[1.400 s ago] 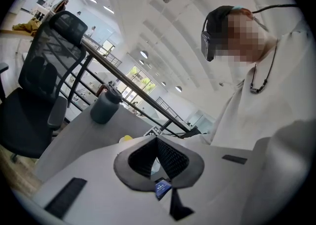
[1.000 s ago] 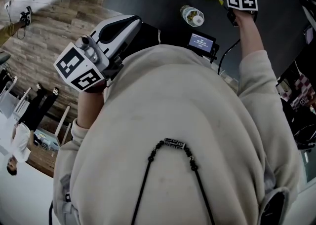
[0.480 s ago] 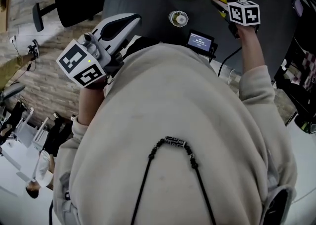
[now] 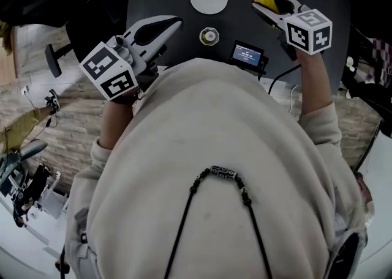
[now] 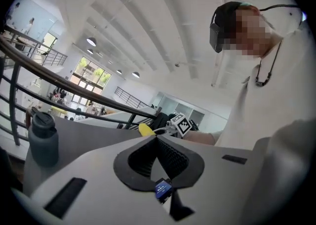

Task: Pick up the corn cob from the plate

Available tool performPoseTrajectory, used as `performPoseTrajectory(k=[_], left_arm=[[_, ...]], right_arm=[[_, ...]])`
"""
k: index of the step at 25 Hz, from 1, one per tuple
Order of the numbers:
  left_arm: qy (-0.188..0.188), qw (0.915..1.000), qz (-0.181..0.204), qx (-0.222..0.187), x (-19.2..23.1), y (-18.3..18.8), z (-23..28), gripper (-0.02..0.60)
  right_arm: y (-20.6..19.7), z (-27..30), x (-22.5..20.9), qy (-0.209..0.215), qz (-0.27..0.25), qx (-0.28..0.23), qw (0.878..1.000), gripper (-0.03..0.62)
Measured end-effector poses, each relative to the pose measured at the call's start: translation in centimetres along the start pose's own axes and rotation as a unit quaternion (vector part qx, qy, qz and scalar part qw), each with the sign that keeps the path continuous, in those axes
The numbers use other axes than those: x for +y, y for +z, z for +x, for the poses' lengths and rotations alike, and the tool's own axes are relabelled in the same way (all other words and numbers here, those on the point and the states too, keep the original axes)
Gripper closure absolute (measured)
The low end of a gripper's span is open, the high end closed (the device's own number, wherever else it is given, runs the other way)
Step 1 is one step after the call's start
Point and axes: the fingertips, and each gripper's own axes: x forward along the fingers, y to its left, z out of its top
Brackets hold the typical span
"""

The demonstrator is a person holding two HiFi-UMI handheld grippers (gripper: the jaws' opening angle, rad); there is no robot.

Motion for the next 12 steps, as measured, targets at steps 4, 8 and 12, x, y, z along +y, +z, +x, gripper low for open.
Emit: performPoseTrajectory(k=[4,8,12], left_arm=[[-0.017,0.9995,0.026,0.001,0.6,1.8,0.7,0.581],[-0.030,0.9983,0.051,0.001,0.5,3.6,1.1,0.581],[-0.054,0.9968,0.058,-0.013,-0.5,4.9,1.7,0.581]], right_arm=[[4.1,-3.2,3.3,0.027,0.008,-0.064,0.998,0.352],[7.2,-6.4,6.5,0.040,-0.015,-0.109,0.993,0.352],[10.0,-9.8,8.6,0.049,-0.020,-0.172,0.984,0.352]])
